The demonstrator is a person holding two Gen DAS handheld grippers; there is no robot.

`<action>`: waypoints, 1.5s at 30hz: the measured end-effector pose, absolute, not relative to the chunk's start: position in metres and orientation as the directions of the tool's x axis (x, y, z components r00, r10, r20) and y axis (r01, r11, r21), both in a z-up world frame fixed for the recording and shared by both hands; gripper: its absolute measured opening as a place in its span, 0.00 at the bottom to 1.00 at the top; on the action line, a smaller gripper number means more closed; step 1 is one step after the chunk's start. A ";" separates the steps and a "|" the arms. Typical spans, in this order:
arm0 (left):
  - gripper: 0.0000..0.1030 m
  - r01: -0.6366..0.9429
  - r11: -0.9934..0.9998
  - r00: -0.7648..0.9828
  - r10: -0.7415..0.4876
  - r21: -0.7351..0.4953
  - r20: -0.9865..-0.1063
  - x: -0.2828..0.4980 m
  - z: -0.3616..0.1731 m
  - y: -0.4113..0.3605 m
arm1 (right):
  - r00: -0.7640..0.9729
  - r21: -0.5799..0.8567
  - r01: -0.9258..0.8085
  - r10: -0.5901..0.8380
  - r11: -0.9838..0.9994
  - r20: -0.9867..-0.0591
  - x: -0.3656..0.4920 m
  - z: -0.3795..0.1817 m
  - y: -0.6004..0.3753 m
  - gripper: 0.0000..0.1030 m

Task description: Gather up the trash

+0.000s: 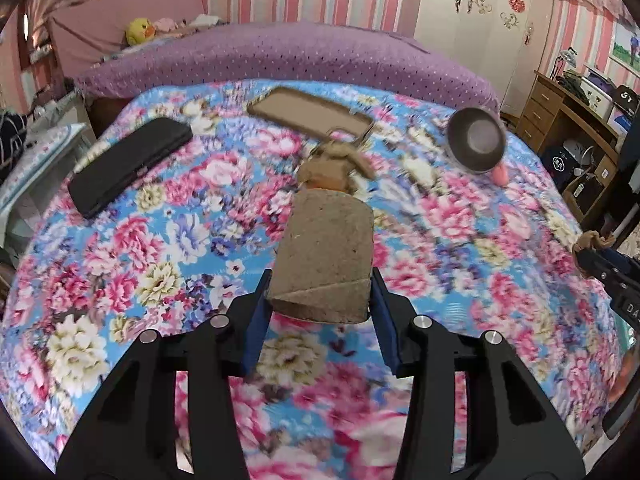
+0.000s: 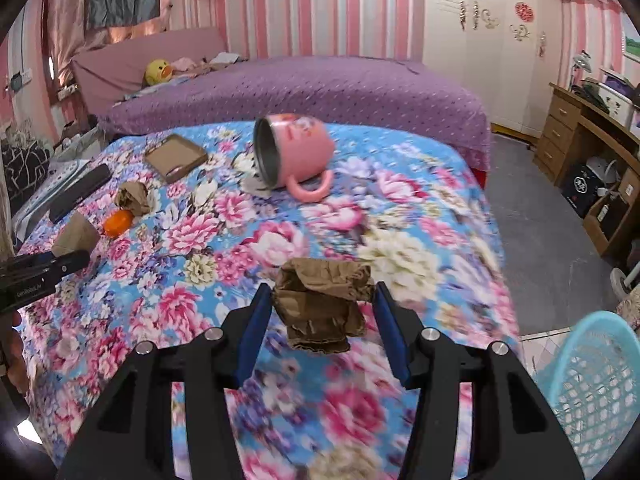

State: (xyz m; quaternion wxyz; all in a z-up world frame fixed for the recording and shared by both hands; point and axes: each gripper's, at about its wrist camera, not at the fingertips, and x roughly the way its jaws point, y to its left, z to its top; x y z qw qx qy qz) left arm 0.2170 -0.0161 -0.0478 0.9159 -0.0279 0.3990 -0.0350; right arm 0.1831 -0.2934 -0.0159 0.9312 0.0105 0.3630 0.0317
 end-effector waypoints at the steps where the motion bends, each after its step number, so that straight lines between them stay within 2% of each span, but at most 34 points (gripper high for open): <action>1: 0.44 0.050 0.996 0.685 -0.092 -0.079 -0.723 0.213 -0.043 -0.022 | 0.738 0.041 -0.046 0.061 0.998 -0.672 0.179 -0.013 -0.298 0.50; 4: 0.44 0.097 0.992 0.695 -0.123 -0.077 -0.709 0.199 -0.030 -0.045 | 0.748 0.027 -0.026 0.037 0.999 -0.663 0.160 0.000 -0.315 0.50; 7: 0.44 0.143 0.990 0.716 -0.119 -0.022 -0.688 0.182 -0.017 -0.077 | 0.753 -0.008 0.006 -0.010 1.000 -0.657 0.140 0.013 -0.335 0.50; 10: 0.44 0.173 0.984 0.718 -0.152 -0.037 -0.679 0.167 -0.010 -0.102 | 0.759 0.012 0.051 -0.031 0.999 -0.650 0.118 0.020 -0.362 0.50; 22: 0.44 0.292 0.956 0.714 -0.223 -0.007 -0.664 0.141 -0.005 -0.207 | 0.750 0.047 0.240 -0.155 0.970 -0.643 0.077 0.014 -0.470 0.51; 26: 0.44 0.338 0.941 0.704 -0.254 -0.002 -0.664 0.142 -0.006 -0.243 | 0.733 0.015 0.312 -0.231 0.950 -0.639 0.064 0.012 -0.503 0.51; 39: 0.45 0.561 0.827 0.613 -0.452 -0.046 -0.648 0.119 -0.016 -0.386 | 0.670 0.022 0.483 -0.354 0.875 -0.652 0.026 -0.006 -0.583 0.51; 43: 0.50 0.599 0.799 0.594 -0.482 -0.045 -0.644 0.115 -0.020 -0.413 | 0.663 0.025 0.499 -0.364 0.866 -0.654 0.018 -0.011 -0.594 0.51; 45: 0.64 0.612 0.789 0.578 -0.487 -0.047 -0.654 0.115 -0.023 -0.422 | 0.664 0.034 0.499 -0.356 0.866 -0.658 0.018 -0.014 -0.597 0.51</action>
